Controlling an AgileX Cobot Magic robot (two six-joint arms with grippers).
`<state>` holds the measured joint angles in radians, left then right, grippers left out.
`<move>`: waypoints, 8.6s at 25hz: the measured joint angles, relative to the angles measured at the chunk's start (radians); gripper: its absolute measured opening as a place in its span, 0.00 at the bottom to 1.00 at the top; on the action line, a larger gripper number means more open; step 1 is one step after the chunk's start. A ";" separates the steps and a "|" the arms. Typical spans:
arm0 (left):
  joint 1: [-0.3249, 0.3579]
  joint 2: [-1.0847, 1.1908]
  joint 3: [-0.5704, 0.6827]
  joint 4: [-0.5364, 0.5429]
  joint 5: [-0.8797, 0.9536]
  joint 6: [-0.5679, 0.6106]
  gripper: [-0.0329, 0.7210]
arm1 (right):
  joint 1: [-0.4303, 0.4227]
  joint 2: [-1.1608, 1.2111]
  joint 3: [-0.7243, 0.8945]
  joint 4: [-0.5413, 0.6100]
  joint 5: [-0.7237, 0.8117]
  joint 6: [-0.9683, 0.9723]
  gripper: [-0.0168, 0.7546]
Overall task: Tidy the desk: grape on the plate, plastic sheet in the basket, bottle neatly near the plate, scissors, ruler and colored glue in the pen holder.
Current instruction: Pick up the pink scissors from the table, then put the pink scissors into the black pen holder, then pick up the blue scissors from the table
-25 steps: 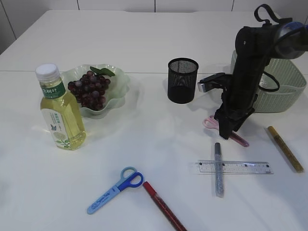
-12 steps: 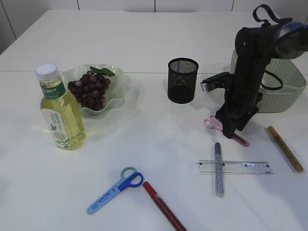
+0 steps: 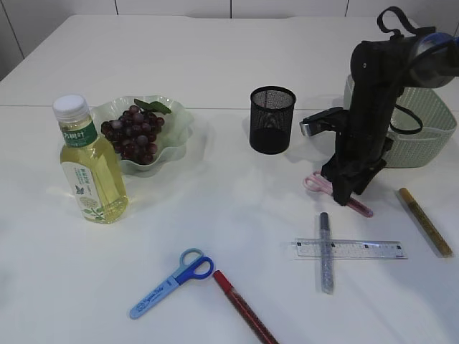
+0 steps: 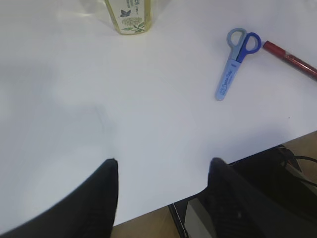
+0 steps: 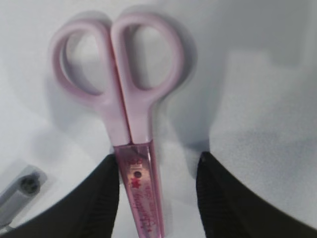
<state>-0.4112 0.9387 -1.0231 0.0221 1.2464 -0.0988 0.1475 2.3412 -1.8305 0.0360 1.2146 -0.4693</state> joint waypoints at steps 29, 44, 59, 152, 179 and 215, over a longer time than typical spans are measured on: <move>0.000 0.000 0.000 0.003 0.000 0.000 0.59 | 0.021 0.001 0.000 -0.006 -0.001 -0.021 0.28; 0.000 0.000 0.000 0.003 0.001 0.000 0.59 | 0.022 0.001 0.000 -0.006 -0.001 0.082 0.28; 0.000 0.000 0.000 0.003 0.001 0.000 0.59 | 0.022 -0.004 0.004 0.008 -0.001 0.153 0.28; 0.000 0.000 0.000 -0.022 -0.371 0.000 0.59 | 0.161 -0.200 0.256 0.423 -1.394 -0.053 0.28; 0.000 0.000 0.000 -0.022 -0.392 0.000 0.59 | 0.161 -0.130 0.252 0.423 -1.443 -0.033 0.28; 0.000 0.000 0.000 -0.022 -0.365 0.000 0.59 | 0.162 -0.470 0.252 0.419 -0.511 -0.009 0.50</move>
<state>-0.4112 0.9387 -1.0231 0.0000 0.8812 -0.0988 0.3096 1.8716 -1.5782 0.4554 0.7034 -0.4778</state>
